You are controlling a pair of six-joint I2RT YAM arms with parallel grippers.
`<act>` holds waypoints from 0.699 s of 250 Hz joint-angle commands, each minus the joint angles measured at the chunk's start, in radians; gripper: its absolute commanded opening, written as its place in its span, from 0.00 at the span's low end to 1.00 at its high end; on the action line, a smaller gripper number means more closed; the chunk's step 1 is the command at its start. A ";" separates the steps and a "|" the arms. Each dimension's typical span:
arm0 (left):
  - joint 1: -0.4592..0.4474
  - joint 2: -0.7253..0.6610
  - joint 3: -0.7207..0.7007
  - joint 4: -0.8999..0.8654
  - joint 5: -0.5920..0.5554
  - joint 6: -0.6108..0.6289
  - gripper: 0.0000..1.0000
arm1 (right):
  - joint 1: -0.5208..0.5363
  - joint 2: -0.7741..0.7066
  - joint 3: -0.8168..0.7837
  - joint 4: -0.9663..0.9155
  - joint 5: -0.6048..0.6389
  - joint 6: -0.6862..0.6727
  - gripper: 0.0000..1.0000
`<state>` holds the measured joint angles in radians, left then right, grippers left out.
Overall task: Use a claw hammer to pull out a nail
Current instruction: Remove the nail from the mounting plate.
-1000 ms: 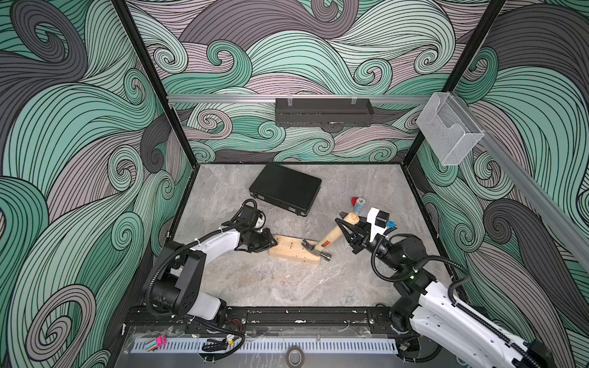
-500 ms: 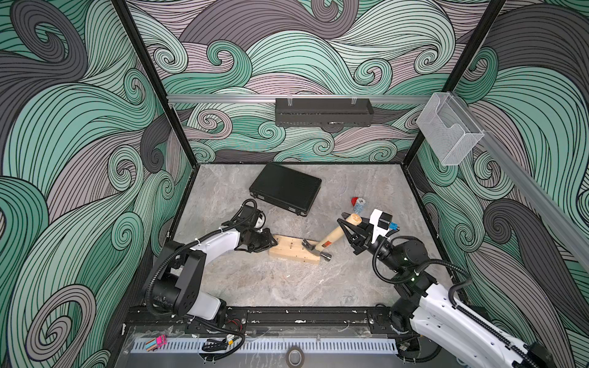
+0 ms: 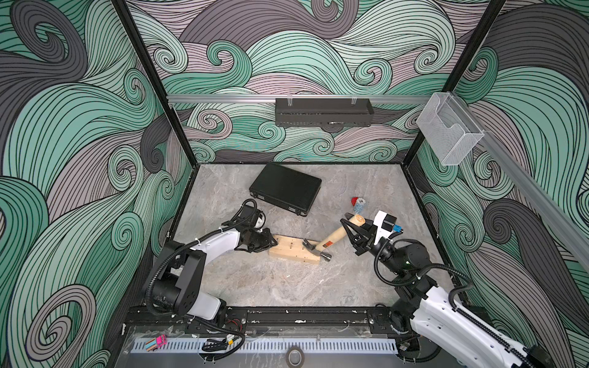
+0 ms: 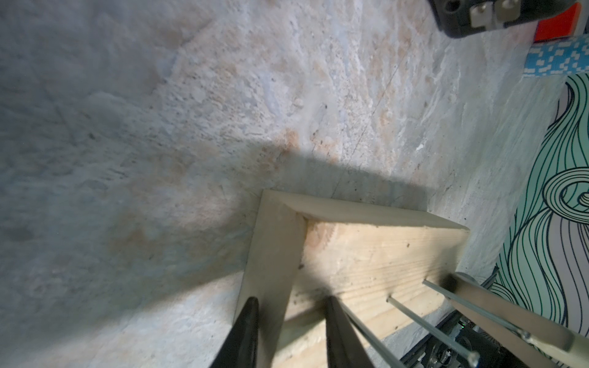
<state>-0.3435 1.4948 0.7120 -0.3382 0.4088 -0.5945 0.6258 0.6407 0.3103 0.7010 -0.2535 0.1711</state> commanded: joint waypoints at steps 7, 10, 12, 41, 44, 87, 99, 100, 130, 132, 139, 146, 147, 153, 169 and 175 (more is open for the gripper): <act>0.008 0.090 -0.072 -0.168 -0.211 -0.007 0.31 | 0.000 0.016 -0.061 -0.175 0.003 0.038 0.00; 0.008 0.089 -0.072 -0.168 -0.210 -0.008 0.31 | 0.000 0.016 -0.060 -0.175 0.002 0.037 0.00; 0.008 0.090 -0.072 -0.168 -0.211 -0.008 0.31 | -0.001 0.015 -0.061 -0.175 0.003 0.036 0.00; 0.008 0.093 -0.071 -0.167 -0.209 -0.008 0.31 | -0.001 0.010 -0.066 -0.179 0.003 0.039 0.00; 0.008 0.092 -0.071 -0.168 -0.208 -0.007 0.31 | -0.001 0.008 -0.066 -0.181 0.003 0.039 0.00; 0.008 0.088 -0.072 -0.168 -0.210 -0.009 0.31 | -0.003 -0.007 -0.078 -0.184 0.012 0.044 0.00; 0.008 0.087 -0.074 -0.167 -0.209 -0.009 0.30 | -0.002 -0.012 -0.080 -0.189 0.015 0.044 0.00; 0.008 0.087 -0.074 -0.167 -0.209 -0.009 0.31 | -0.002 -0.013 -0.080 -0.189 0.016 0.044 0.00; 0.008 0.087 -0.072 -0.166 -0.209 -0.010 0.31 | -0.007 -0.025 -0.088 -0.195 0.019 0.047 0.00; 0.008 0.087 -0.072 -0.166 -0.210 -0.011 0.31 | -0.003 -0.027 -0.089 -0.195 0.020 0.048 0.00; 0.008 0.087 -0.072 -0.166 -0.209 -0.010 0.30 | -0.002 -0.030 -0.092 -0.196 0.022 0.048 0.00; 0.008 0.087 -0.072 -0.168 -0.209 -0.011 0.31 | -0.004 -0.032 -0.094 -0.196 0.024 0.048 0.00; 0.008 0.087 -0.072 -0.168 -0.208 -0.011 0.31 | -0.003 -0.033 -0.095 -0.196 0.025 0.048 0.00; 0.008 0.087 -0.070 -0.167 -0.209 -0.011 0.31 | -0.002 -0.035 -0.096 -0.196 0.026 0.050 0.00; 0.008 0.086 -0.071 -0.169 -0.210 -0.011 0.30 | -0.004 -0.041 -0.100 -0.196 0.029 0.050 0.00; 0.008 0.086 -0.072 -0.168 -0.209 -0.011 0.31 | -0.004 -0.042 -0.102 -0.196 0.031 0.052 0.00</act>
<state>-0.3435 1.4952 0.7132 -0.3378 0.4088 -0.5949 0.6220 0.5823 0.2707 0.7017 -0.2222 0.1909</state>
